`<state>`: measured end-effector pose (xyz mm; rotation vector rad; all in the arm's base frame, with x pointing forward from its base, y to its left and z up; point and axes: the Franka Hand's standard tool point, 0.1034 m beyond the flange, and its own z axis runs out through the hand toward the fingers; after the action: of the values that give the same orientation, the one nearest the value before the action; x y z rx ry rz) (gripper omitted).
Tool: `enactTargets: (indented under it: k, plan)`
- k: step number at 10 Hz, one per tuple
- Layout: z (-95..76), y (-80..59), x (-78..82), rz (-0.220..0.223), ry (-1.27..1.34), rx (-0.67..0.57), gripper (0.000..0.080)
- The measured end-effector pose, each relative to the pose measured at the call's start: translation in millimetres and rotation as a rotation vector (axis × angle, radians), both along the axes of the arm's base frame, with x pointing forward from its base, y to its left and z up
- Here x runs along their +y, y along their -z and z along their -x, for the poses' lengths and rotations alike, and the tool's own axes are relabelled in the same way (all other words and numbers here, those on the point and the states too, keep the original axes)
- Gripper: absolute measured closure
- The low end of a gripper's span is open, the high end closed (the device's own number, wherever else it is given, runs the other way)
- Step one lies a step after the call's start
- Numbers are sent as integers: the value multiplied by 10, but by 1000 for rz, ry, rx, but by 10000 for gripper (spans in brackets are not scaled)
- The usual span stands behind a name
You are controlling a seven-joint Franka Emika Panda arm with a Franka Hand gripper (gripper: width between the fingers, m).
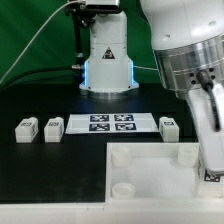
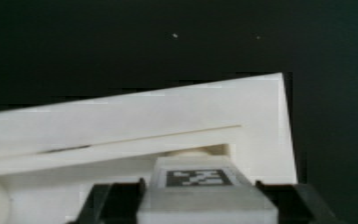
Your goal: Assemble one leg
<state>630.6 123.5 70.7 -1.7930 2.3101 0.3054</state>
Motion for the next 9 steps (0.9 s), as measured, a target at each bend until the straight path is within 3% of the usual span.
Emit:
enactTargets:
  k: [6, 7, 8, 9]
  plan:
    - [-24, -6, -57, 10, 204, 46, 504]
    - [-23, -4, -56, 10, 204, 46, 319]
    - [-22, -5, -49, 10, 203, 46, 200]
    - [-6, -25, -7, 7, 200, 42, 200]
